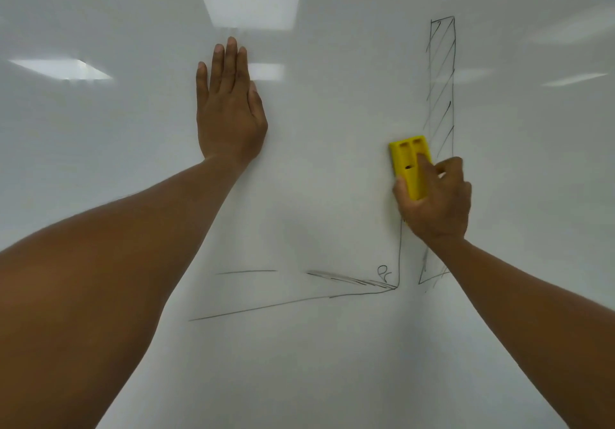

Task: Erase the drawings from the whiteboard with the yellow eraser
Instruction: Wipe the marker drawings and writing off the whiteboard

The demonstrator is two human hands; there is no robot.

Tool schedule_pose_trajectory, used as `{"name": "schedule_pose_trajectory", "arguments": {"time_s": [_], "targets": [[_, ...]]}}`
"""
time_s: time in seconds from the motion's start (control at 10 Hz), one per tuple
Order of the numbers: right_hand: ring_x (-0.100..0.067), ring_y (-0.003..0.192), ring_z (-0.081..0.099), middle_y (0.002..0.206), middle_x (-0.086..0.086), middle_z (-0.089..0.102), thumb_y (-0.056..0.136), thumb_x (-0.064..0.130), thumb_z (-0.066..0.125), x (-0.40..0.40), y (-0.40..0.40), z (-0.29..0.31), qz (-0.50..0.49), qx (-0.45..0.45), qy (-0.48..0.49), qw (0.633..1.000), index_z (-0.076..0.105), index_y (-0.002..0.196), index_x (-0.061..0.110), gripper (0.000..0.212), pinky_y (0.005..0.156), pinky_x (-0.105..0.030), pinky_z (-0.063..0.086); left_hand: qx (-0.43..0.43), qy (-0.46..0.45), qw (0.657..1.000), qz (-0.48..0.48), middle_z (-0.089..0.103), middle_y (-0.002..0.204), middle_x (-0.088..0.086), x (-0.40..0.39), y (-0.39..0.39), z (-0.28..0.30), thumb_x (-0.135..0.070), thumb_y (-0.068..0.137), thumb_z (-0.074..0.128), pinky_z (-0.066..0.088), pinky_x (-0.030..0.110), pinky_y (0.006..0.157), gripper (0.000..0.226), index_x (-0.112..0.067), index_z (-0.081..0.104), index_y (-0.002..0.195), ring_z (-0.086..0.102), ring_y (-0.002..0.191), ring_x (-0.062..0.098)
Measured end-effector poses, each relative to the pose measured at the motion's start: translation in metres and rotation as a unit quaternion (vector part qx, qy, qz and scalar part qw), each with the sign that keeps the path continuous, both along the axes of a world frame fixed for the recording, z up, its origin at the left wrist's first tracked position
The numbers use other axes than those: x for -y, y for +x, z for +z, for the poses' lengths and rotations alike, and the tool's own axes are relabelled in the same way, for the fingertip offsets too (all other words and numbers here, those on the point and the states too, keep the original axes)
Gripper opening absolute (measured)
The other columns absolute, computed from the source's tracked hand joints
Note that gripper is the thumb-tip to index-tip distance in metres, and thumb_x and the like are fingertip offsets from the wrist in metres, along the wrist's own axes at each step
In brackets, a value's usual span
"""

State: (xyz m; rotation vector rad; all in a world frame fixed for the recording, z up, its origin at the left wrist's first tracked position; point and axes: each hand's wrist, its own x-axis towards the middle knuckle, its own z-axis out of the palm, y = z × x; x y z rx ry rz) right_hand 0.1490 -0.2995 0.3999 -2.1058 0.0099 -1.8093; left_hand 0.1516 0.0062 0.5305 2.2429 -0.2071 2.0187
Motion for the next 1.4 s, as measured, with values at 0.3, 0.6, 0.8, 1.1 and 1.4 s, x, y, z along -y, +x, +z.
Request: {"name": "schedule_pose_trajectory", "arguments": {"time_s": [0.3,0.6,0.8,1.1,1.4], "targets": [[-0.030,0.071,0.050,0.099,-0.009,0.040,0.086,0.053,0.058,-0.021,-0.007,-0.009,0.056,-0.033,0.028,0.997,0.052,0.130,0.019,0.055,0.063,-0.039,0.050,0.001,-0.001,1.000,-0.003,0.012,0.167,0.005,0.000,0.001,-0.001,-0.026,0.106,0.018,0.001,0.040,0.126,0.055,-0.010,0.015,0.158,0.006,0.154,0.019],[-0.018,0.069,0.034,0.090,-0.010,0.046,0.085,0.052,0.053,-0.029,-0.007,-0.022,0.036,0.030,-0.281,0.958,0.056,0.127,0.016,0.056,0.057,-0.032,0.040,0.004,0.000,1.000,-0.008,0.013,0.167,0.005,-0.001,0.003,-0.002,-0.025,0.106,0.018,0.001,0.040,0.126,0.055,-0.009,0.016,0.158,0.007,0.154,0.019],[-0.021,0.066,0.037,0.093,-0.010,0.042,0.086,0.054,0.048,-0.046,-0.007,-0.017,0.026,0.000,-0.010,1.000,0.053,0.128,0.016,0.057,0.060,-0.030,0.039,0.005,0.000,1.000,-0.006,0.014,0.166,0.006,-0.001,0.001,-0.003,-0.024,0.105,0.019,0.003,0.041,0.126,0.055,-0.009,0.018,0.158,0.009,0.154,0.020],[-0.030,0.074,0.049,0.090,-0.013,0.052,0.078,0.049,0.060,-0.127,-0.020,-0.028,0.140,0.039,-0.395,0.907,0.063,0.120,0.015,0.054,0.064,-0.036,0.037,0.012,0.005,1.000,-0.005,0.017,0.166,0.007,-0.002,-0.001,-0.005,-0.024,0.105,0.020,0.003,0.040,0.126,0.055,-0.008,0.021,0.157,0.012,0.154,0.021],[-0.025,0.073,0.042,0.088,-0.008,0.050,0.081,0.048,0.057,-0.166,-0.015,-0.027,0.164,0.067,-0.471,0.864,0.065,0.113,0.017,0.046,0.063,-0.035,0.031,-0.001,0.016,1.000,0.007,0.015,0.166,0.006,-0.005,-0.004,-0.009,-0.025,0.105,0.018,0.002,0.039,0.126,0.055,-0.008,0.017,0.158,0.009,0.154,0.020]]}}
